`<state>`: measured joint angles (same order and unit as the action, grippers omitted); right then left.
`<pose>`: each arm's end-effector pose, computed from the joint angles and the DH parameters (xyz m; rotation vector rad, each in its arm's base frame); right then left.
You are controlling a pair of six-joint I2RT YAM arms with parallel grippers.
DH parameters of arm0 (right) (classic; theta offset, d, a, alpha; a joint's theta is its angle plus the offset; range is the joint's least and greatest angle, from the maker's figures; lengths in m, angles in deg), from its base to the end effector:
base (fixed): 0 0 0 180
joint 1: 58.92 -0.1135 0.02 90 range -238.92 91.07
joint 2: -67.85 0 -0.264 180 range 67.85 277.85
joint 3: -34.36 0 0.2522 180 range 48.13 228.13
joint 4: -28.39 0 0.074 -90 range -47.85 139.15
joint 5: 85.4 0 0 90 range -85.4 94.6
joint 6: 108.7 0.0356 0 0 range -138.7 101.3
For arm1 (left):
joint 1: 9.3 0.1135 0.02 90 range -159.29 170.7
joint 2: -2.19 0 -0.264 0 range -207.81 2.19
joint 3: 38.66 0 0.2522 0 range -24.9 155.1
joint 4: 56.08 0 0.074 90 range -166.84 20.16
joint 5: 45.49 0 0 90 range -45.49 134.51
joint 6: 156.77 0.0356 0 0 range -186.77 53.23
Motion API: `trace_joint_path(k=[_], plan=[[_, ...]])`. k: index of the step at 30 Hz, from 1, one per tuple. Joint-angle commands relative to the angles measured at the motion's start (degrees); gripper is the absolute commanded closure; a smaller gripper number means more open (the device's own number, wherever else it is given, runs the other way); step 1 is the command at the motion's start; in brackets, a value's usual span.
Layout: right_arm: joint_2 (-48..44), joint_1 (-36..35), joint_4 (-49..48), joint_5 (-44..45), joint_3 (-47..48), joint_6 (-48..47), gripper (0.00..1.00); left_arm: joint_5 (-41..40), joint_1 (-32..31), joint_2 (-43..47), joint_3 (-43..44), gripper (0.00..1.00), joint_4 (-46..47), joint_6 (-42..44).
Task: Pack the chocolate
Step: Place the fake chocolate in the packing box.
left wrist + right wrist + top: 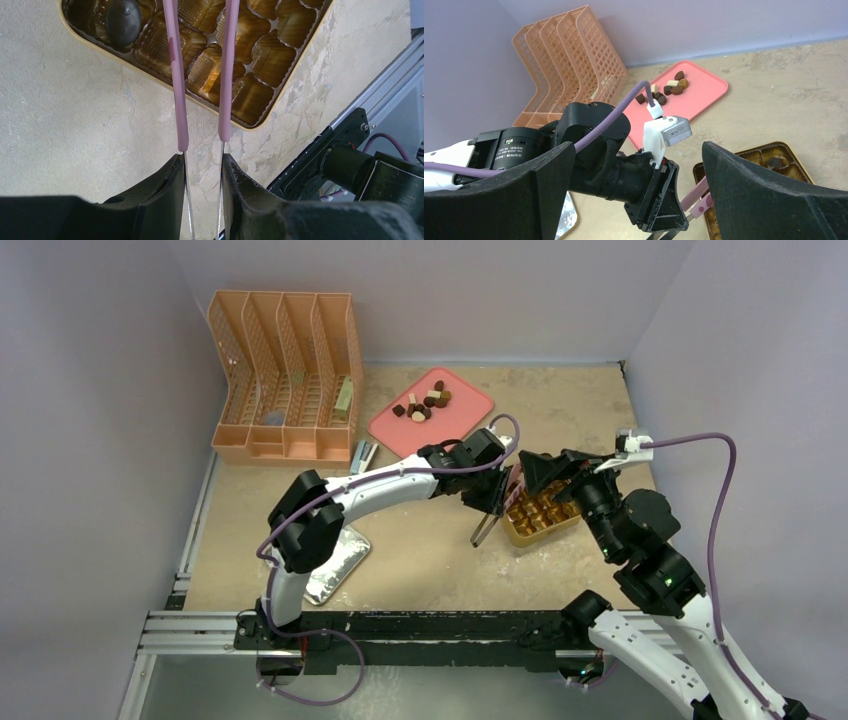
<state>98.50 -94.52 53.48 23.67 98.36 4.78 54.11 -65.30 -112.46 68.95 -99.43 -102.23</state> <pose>0.0963 0.0546 0.4022 0.1256 1.4576 0.6084 0.2467 -0.3764 0.2385 0.5514 2.5936 -0.8388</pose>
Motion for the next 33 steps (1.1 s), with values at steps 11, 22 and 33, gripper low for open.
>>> trace_joint_path(k=[11,22,33], plan=[[-0.21,0.17,-2.01,1.44,1.26,-0.37,0.01,0.23,-0.46,0.8,-1.55,0.66,3.25,-1.1],[0.33,0.17,-2.23,0.96,1.13,0.57,0.01,-3.23,-0.37,3.88,-1.51,0.66,2.52,-0.66],[2.15,0.13,-1.98,-2.38,-0.81,-0.26,0.02,-7.84,2.59,14.86,-8.53,0.68,2.51,-1.65]])
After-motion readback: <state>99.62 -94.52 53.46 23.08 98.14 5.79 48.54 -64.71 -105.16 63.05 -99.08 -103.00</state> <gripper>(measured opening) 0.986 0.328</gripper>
